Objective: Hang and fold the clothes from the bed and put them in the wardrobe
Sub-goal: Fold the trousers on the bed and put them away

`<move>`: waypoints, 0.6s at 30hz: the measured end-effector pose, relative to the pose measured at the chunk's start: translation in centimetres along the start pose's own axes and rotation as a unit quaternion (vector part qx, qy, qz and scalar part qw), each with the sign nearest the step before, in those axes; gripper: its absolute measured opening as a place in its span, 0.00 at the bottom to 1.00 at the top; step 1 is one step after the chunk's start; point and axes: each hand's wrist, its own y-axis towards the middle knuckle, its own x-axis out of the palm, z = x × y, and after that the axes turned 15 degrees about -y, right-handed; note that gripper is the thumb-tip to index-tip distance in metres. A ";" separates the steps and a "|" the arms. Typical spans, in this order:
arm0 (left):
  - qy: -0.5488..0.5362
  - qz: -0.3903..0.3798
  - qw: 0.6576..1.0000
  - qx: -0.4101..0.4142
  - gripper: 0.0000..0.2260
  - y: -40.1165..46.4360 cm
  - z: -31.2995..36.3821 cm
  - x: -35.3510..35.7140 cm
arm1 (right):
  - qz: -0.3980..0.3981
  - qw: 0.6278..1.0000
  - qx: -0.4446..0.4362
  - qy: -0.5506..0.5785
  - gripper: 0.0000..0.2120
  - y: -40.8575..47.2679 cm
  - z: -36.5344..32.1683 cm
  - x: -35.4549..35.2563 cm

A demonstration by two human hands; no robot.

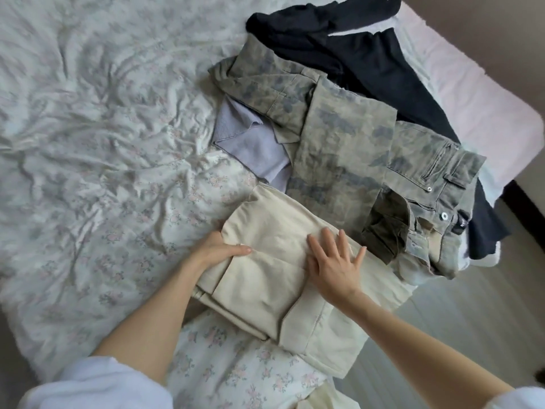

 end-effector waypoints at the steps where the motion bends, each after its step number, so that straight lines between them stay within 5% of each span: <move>1: 0.009 0.018 1.000 0.014 0.16 -0.5 0.1 0.3 | -0.004 1.000 0.018 0.018 0.21 -0.6 -0.4 -0.2; 6: 0.066 0.124 0.987 0.080 0.09 -4.5 2.3 0.1 | -0.013 0.991 0.046 0.123 0.21 -1.8 -2.0 -2.9; 11: 0.155 0.294 0.936 0.116 0.22 -9.3 6.2 -6.0 | 0.011 0.955 -0.045 0.293 0.23 -1.6 -6.0 -7.4; 15: 0.245 0.409 0.862 0.175 0.21 -13.2 9.0 -9.6 | -0.053 0.888 -0.074 0.451 0.22 -1.5 -9.6 -10.9; 18: 0.314 0.402 0.840 0.183 0.20 -14.3 9.6 -8.6 | -0.125 0.782 -0.021 0.610 0.21 -0.9 -10.7 -12.2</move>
